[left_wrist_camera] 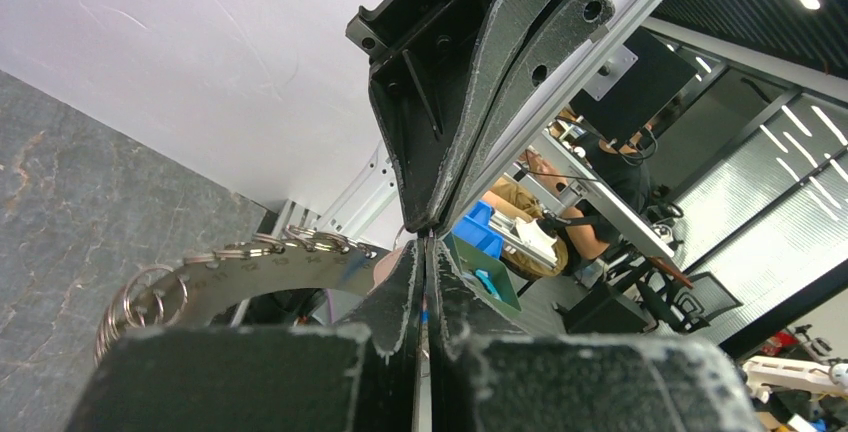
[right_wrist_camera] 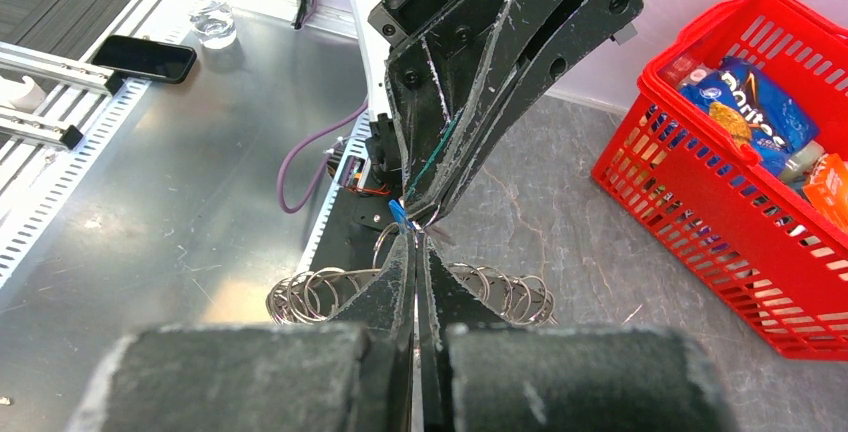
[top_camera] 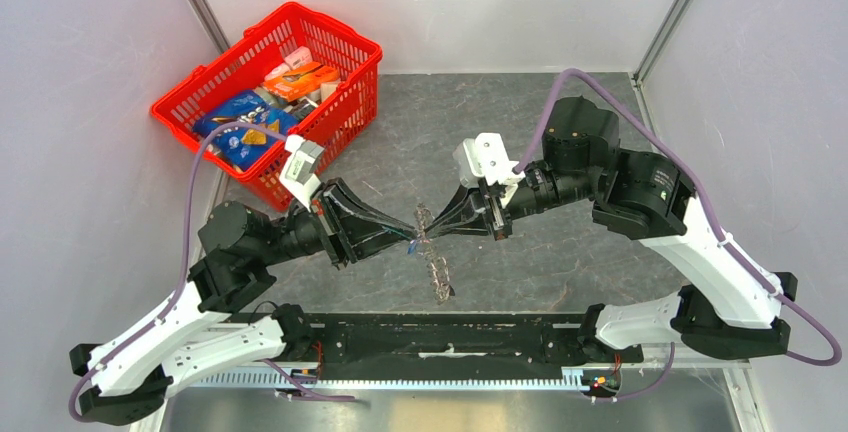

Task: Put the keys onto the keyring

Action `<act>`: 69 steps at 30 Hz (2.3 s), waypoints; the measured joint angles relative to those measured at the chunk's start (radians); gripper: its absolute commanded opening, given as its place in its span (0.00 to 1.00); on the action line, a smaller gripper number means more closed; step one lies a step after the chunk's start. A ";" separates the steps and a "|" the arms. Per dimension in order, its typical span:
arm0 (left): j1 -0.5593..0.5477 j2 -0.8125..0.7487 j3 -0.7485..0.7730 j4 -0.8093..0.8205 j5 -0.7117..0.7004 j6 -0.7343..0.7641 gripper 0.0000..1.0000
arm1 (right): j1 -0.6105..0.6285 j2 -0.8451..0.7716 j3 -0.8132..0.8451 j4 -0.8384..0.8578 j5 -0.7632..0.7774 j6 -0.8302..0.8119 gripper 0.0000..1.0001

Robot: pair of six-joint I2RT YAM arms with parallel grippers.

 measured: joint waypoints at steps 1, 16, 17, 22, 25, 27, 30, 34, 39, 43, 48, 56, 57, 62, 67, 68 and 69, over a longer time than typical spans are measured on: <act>0.000 0.000 0.000 0.001 0.000 0.000 0.02 | 0.000 0.000 0.000 0.000 0.000 0.000 0.00; 0.000 0.000 -0.013 0.040 0.002 0.000 0.02 | 0.000 -0.134 -0.235 0.272 0.017 0.129 0.00; 0.000 0.000 -0.013 0.048 0.002 0.000 0.02 | 0.000 -0.142 -0.252 0.301 0.018 0.150 0.00; 0.000 -0.003 -0.025 0.092 0.004 0.000 0.02 | 0.000 -0.177 -0.325 0.426 0.032 0.241 0.00; 0.000 -0.003 -0.030 0.114 0.008 -0.003 0.02 | 0.000 -0.203 -0.377 0.509 0.048 0.301 0.00; 0.000 -0.003 -0.032 0.126 0.010 -0.004 0.02 | 0.000 -0.215 -0.405 0.557 0.057 0.332 0.00; 0.000 -0.003 -0.034 0.140 0.010 -0.005 0.02 | 0.000 -0.227 -0.431 0.611 0.068 0.365 0.00; 0.000 -0.003 -0.035 0.150 0.011 -0.007 0.02 | 0.000 -0.228 -0.434 0.655 0.072 0.393 0.00; 0.000 -0.003 -0.041 0.153 0.011 -0.008 0.02 | 0.000 -0.228 -0.434 0.674 0.078 0.405 0.00; 0.000 -0.002 -0.042 0.154 0.011 -0.008 0.02 | 0.000 -0.228 -0.435 0.679 0.082 0.416 0.00; 0.000 0.002 -0.045 0.162 0.011 -0.010 0.02 | 0.000 -0.233 -0.472 0.753 0.095 0.444 0.00; 0.000 0.023 -0.045 0.203 0.021 -0.020 0.02 | 0.000 -0.250 -0.527 0.871 0.117 0.497 0.00; 0.000 0.026 -0.045 0.212 0.023 -0.022 0.02 | 0.000 -0.251 -0.531 0.884 0.119 0.501 0.00; 0.000 0.039 -0.045 0.236 0.028 -0.028 0.13 | 0.000 -0.261 -0.547 0.915 0.129 0.514 0.00; 0.000 0.026 -0.046 0.224 0.024 -0.029 0.28 | 0.000 -0.264 -0.547 0.916 0.132 0.516 0.00; 0.000 0.021 -0.046 0.219 0.022 -0.029 0.29 | 0.000 -0.265 -0.547 0.917 0.132 0.516 0.00; 0.000 0.016 -0.046 0.211 0.021 -0.029 0.30 | 0.000 -0.266 -0.547 0.917 0.133 0.516 0.00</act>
